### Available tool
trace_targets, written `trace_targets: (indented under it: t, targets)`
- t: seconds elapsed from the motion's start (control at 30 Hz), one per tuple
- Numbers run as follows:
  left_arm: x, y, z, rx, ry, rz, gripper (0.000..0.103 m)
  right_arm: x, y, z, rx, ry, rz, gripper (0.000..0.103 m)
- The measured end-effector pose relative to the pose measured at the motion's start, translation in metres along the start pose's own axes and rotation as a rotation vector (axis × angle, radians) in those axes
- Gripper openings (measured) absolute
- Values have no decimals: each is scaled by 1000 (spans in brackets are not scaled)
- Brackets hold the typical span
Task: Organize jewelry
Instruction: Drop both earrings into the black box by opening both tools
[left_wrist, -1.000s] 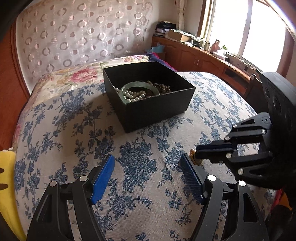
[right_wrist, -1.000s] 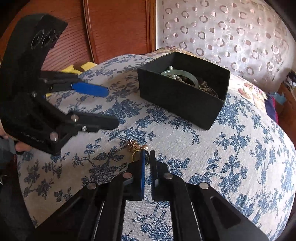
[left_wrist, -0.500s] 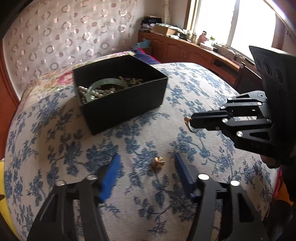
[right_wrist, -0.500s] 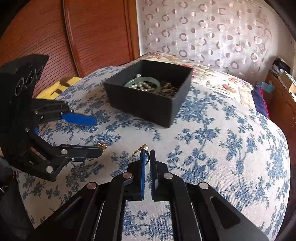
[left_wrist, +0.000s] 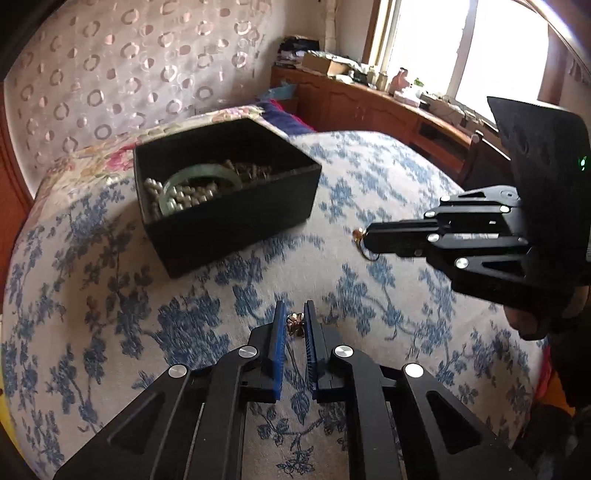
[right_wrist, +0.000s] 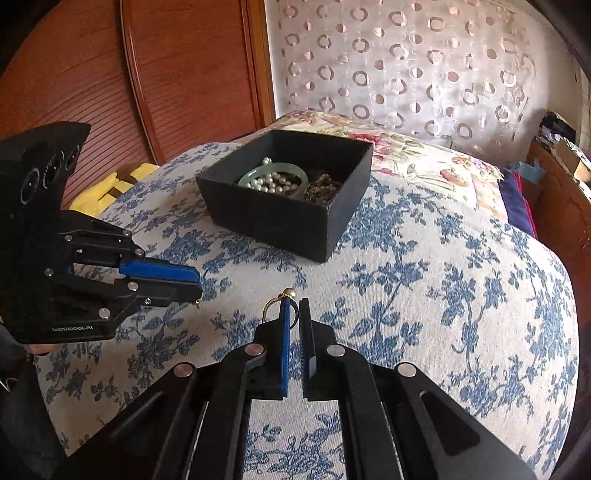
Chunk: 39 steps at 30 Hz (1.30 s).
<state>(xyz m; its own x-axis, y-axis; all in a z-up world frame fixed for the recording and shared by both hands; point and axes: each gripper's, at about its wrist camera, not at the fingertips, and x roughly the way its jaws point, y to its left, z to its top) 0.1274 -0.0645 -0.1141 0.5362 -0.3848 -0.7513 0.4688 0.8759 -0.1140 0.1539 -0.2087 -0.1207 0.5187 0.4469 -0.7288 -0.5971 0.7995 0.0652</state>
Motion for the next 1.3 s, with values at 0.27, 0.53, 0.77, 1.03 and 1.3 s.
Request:
trace_targets:
  t: [0.27,0.53,0.77,1.03,1.3]
  targets:
    - [-15,12,26,-13,-74,34,9,-8,-2,32,-19,-69,-8,5]
    - [-27,36,63,-38,-152,99,9,1,-10,62,-20,-102,-27,5]
    - [-21,52,83,-59,-171,142,9,18,-15,79,-11,-92,-8,6]
    - [-10,58,89,-82,-162,161,9,24,-19,79,20,-79,2,6]
    - [-15,51,85,-90,-166,190,34,0,-18,69,37,-116,-22,6]
